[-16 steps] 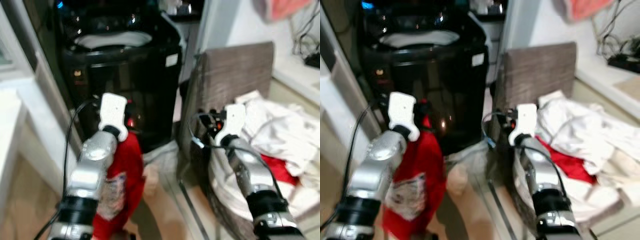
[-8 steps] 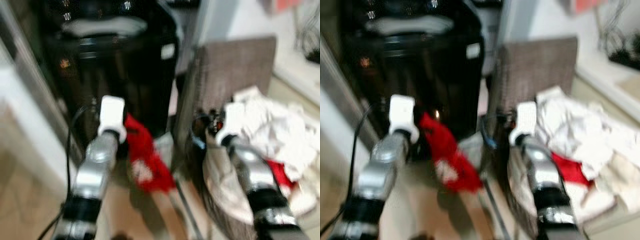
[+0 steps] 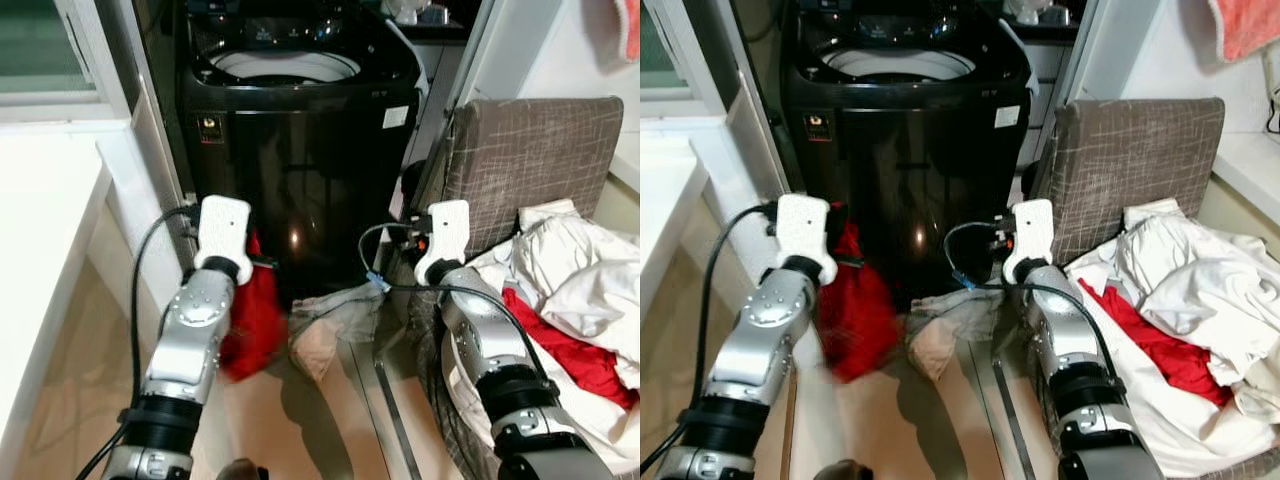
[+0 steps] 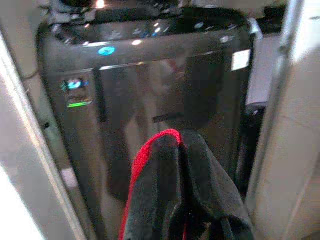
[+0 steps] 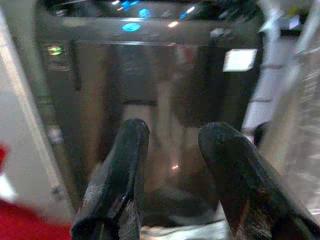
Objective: Clothes washing
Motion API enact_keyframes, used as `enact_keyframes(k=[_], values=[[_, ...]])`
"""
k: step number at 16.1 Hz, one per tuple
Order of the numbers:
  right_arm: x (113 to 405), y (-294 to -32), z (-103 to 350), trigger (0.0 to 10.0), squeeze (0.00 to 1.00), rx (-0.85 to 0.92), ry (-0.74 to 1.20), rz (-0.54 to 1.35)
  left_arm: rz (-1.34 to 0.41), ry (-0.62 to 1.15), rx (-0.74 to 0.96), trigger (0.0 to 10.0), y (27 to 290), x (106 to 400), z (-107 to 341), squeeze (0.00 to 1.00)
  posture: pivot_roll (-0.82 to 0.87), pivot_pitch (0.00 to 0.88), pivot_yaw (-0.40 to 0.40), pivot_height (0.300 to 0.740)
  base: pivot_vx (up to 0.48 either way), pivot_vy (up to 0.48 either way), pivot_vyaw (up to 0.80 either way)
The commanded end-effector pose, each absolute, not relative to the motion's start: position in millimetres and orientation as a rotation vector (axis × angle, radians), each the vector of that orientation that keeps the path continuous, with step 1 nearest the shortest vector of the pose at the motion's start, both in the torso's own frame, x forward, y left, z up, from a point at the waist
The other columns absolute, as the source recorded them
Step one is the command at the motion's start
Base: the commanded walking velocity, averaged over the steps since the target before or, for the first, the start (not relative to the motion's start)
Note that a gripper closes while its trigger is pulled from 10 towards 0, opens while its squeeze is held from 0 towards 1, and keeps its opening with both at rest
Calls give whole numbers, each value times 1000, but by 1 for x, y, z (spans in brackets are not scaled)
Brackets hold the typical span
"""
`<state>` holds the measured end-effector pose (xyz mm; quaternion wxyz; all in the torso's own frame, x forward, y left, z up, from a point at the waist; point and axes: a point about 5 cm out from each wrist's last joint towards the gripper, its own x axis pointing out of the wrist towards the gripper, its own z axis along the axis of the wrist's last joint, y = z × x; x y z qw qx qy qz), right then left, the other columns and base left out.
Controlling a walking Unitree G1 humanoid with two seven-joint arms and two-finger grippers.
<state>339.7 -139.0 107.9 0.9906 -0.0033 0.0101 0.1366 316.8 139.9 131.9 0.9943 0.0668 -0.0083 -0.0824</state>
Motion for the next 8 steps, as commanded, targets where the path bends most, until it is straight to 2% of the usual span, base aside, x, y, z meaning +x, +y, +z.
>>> enact_keyframes(k=[1, 5, 8], values=[[345, -151, 117, 10000, 0, -40, -21, 212, -206, -98, 141, 10000, 132, 319, 149, 0, -39, 0, -41, 727, 480, 0, 0], [346, -154, 116, 10000, 0, -46, -21, 202, -238, -119, 140, 10000, 132, 321, 152, 0, -49, 0, -31, 727, 480, 0, 0], [348, -152, 124, 10000, 0, -12, -57, 231, -181, -136, 125, 10000, 137, 324, 156, 0, -49, 0, -32, 727, 469, 0, 0]])
